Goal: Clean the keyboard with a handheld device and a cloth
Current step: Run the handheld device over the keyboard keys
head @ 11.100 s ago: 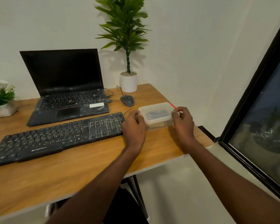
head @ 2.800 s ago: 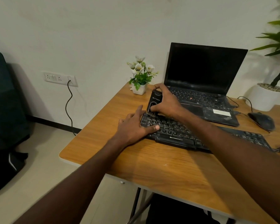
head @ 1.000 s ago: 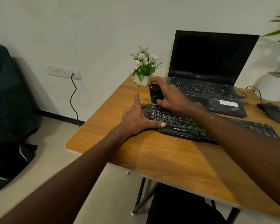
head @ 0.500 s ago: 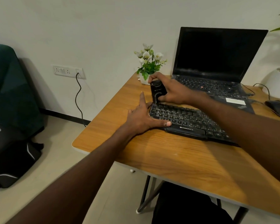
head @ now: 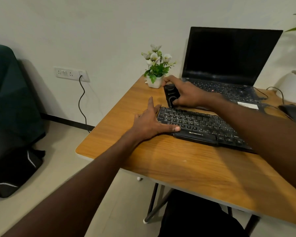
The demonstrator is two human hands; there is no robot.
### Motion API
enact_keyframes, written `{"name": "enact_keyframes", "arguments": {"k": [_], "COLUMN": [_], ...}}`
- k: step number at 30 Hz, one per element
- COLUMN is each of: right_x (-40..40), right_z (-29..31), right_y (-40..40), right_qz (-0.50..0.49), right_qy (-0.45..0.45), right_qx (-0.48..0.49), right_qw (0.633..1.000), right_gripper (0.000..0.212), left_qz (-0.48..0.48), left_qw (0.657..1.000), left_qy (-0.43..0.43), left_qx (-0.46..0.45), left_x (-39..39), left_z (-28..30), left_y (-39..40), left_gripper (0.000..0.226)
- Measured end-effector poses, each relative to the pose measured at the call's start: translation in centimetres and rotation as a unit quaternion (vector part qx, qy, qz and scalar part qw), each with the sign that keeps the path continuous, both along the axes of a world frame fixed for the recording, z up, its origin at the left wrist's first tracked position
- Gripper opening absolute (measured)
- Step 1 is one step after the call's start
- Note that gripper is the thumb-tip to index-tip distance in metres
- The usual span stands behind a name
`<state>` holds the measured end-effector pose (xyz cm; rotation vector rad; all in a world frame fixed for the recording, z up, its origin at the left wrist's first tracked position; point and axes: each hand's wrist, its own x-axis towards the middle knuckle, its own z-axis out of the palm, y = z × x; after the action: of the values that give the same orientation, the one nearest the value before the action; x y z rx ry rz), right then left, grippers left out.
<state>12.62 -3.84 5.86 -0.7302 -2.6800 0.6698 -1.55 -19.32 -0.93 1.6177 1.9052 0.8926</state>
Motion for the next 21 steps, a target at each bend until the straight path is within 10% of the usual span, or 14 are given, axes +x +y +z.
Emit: {"name": "enact_keyframes", "arguments": {"k": [7, 21], "right_x": [1.2, 0.7], "right_z": [-2.5, -0.7], "right_y": [-1.0, -1.4], "right_qz": [-0.066, -0.1], "right_qy": [0.18, 0.049], "right_qx": [-0.12, 0.036], "right_qw": [0.974, 0.993], "right_gripper": [0.079, 0.079], "left_qz": [-0.025, -0.024], "left_qw": [0.999, 0.999], "left_qy": [0.025, 0.027], "left_qx": [0.004, 0.004], "left_x": [-0.3, -0.5], "left_z": [-0.2, -0.5], "left_y": [0.1, 0.2], "left_gripper": [0.159, 0.159]}}
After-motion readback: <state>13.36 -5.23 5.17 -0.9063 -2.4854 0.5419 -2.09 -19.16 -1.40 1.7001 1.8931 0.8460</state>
